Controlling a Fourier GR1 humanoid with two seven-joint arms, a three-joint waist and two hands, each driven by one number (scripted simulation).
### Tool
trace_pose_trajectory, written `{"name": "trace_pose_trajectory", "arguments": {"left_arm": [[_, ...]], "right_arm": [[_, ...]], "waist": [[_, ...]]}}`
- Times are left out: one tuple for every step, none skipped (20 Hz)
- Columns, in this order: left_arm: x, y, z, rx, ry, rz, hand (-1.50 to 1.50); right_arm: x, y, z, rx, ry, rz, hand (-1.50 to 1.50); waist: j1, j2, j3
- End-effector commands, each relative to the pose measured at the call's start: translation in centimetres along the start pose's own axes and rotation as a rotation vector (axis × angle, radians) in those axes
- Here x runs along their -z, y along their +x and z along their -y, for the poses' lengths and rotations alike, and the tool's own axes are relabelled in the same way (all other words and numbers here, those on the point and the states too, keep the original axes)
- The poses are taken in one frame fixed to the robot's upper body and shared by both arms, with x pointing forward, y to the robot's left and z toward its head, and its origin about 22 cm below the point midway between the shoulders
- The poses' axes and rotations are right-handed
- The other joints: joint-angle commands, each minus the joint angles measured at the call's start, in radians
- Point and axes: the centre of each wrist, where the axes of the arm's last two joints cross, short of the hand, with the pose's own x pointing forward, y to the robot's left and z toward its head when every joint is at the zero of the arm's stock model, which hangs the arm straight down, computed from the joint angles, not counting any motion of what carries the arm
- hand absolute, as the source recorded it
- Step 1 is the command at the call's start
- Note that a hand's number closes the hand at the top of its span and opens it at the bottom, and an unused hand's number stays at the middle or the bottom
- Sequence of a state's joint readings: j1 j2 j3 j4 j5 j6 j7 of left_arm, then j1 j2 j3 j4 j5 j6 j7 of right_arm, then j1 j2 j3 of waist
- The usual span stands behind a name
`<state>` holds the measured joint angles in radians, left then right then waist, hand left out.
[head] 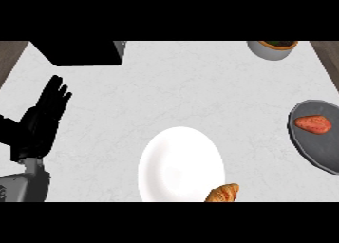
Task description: Pick the sweet potato from the plate and place it in the pan
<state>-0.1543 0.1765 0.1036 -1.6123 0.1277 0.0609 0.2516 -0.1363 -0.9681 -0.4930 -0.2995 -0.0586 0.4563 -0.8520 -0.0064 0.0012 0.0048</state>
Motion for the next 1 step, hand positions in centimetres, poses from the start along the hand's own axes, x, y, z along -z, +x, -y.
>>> {"name": "trace_pose_trajectory", "arguments": {"left_arm": [[0.19, -0.55, -0.35, 0.010, 0.000, 0.011, 0.00]], "right_arm": [[-0.80, 0.28, 1.19, 0.116, 0.083, 0.117, -1.50]], "waist": [[0.006, 0.002, 0.000]]}}
